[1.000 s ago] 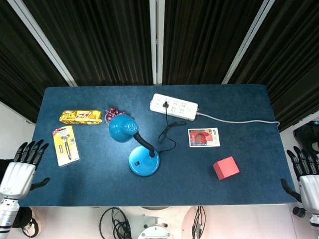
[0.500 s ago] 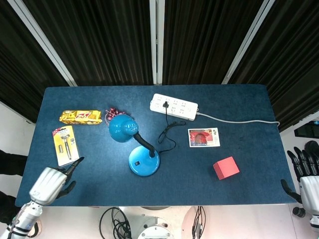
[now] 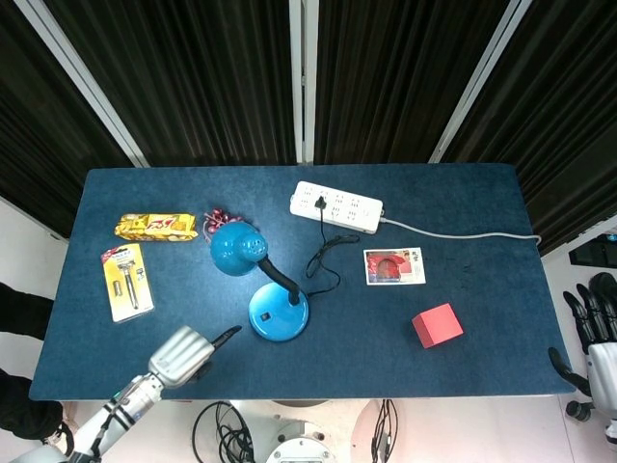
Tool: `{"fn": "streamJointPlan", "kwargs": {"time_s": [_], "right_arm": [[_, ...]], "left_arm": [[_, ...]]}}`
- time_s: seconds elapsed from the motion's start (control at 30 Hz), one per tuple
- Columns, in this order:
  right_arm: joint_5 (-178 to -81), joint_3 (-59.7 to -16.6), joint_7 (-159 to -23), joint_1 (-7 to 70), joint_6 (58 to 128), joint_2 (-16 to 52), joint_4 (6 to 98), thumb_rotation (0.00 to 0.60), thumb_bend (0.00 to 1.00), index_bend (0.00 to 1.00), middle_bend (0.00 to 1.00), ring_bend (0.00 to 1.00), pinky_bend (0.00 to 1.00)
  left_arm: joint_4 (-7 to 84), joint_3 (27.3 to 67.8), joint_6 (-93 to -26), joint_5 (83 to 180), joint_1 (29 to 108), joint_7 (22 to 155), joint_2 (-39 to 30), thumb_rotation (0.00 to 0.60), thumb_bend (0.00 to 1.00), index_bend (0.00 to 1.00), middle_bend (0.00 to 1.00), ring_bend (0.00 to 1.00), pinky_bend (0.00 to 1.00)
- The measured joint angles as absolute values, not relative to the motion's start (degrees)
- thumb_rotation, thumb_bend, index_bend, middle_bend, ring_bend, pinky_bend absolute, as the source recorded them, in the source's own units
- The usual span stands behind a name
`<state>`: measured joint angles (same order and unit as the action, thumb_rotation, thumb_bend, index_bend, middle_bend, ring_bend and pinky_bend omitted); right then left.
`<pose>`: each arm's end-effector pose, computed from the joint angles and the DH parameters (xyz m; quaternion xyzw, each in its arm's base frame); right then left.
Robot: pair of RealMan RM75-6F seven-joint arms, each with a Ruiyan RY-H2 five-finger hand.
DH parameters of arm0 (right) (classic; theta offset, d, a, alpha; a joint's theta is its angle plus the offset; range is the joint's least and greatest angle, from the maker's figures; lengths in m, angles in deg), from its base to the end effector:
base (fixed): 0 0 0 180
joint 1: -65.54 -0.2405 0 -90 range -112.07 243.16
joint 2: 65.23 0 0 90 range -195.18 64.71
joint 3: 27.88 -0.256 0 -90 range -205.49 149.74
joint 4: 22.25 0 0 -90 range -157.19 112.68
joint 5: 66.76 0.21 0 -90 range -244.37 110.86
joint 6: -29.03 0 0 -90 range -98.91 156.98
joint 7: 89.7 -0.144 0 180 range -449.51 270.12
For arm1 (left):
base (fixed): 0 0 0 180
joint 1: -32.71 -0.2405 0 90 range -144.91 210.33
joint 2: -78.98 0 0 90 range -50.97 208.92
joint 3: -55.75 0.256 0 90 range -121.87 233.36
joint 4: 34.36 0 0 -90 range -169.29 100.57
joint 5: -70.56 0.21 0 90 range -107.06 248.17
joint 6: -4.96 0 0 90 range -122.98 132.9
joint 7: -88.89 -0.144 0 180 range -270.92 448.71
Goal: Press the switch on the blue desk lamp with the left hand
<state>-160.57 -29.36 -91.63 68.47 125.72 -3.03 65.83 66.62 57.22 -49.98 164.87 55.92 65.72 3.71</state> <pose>-0.3194 -0.1315 0.1907 0.5906 -0.3250 0.4047 0.6179 -0.1943 0.2032 0.0101 -0.8456 -0.2892 -0.3084 0.3259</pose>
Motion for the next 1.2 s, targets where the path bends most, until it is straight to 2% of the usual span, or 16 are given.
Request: {"fn": "streamJointPlan", "kwargs": {"time_s": [0.4, 0.73, 1.2], "right_arm": [[-159.3, -29.6, -93.8, 68.5, 124.9, -3.5, 64.9, 0.600, 0.24, 0.00, 0.00, 0.00, 0.00], [-158.0, -29.9, -95.4, 68.5, 124.0, -3.2, 63.6, 0.600, 0.24, 0.00, 0.00, 0.00, 0.00], [-157.4, -30.0, -96.7, 68.7, 123.6, -3.1, 62.8, 0.600, 0.25, 0.00, 0.00, 0.00, 0.00]], "left_arm": [[66.2, 54.3, -44.6, 156.2, 61.4, 61.6, -1.7, 0.600, 0.40, 0.06, 0.76, 0.79, 0.87], [64.7, 54.3, -43.7, 150.2, 63.3, 59.9, -3.5, 0.600, 0.40, 0.06, 0.76, 0.79, 0.87], [62.7, 55.1, -44.1, 147.3, 65.5, 60.3, -5.3, 0.600, 0.40, 0.06, 0.76, 0.79, 0.87]]}}
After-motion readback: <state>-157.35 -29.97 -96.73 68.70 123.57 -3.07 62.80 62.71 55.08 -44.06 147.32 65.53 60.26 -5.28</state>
